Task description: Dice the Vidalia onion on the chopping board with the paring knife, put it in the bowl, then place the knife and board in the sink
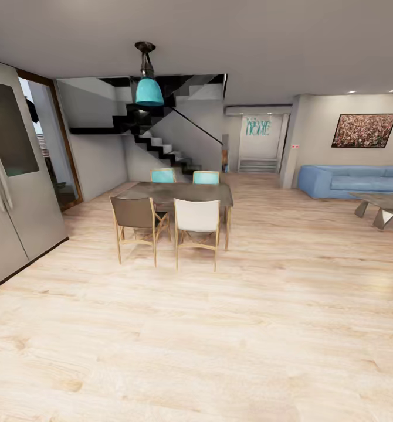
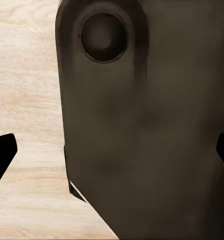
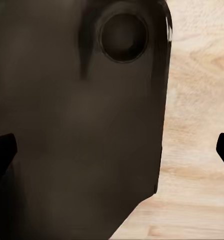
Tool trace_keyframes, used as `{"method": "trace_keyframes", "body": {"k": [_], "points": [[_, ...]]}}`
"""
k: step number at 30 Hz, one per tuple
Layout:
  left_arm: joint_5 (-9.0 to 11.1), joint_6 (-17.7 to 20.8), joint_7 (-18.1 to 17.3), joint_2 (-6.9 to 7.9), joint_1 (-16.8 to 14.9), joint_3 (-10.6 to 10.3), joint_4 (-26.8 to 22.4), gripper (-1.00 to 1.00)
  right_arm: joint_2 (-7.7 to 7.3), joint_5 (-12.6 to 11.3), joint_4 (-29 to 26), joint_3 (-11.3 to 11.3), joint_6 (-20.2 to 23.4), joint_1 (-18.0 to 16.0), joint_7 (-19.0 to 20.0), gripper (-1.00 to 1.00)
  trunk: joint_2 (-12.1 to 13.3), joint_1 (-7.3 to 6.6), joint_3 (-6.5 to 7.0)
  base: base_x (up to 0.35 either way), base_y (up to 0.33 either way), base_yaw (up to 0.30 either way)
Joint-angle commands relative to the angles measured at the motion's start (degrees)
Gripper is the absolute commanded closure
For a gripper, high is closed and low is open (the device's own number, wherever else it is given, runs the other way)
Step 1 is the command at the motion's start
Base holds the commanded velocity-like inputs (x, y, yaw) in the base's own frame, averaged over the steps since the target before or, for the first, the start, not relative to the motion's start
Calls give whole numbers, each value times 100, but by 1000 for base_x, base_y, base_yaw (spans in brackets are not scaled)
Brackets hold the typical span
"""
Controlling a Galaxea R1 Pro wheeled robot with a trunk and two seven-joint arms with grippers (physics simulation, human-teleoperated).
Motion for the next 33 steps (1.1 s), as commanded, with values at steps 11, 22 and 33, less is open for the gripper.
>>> {"method": "trace_keyframes", "body": {"k": [11,22,33], "points": [[38,-34,-8,31,-88,-10,9,-100,199,-6,-163,-21,-100,-330,-18,-100,-2,0,-3,0,0,0],[30,-204,3,60,-88,19,-182,-100,190,28,-205,2,-453,-370,-27,-100,-2,0,-3,0,0,0],[51,-733,25,214,-94,50,-2712,-100,10,30,-2924,-38,-510,-370,-430,-100,-2,0,-3,0,0,0]]}}
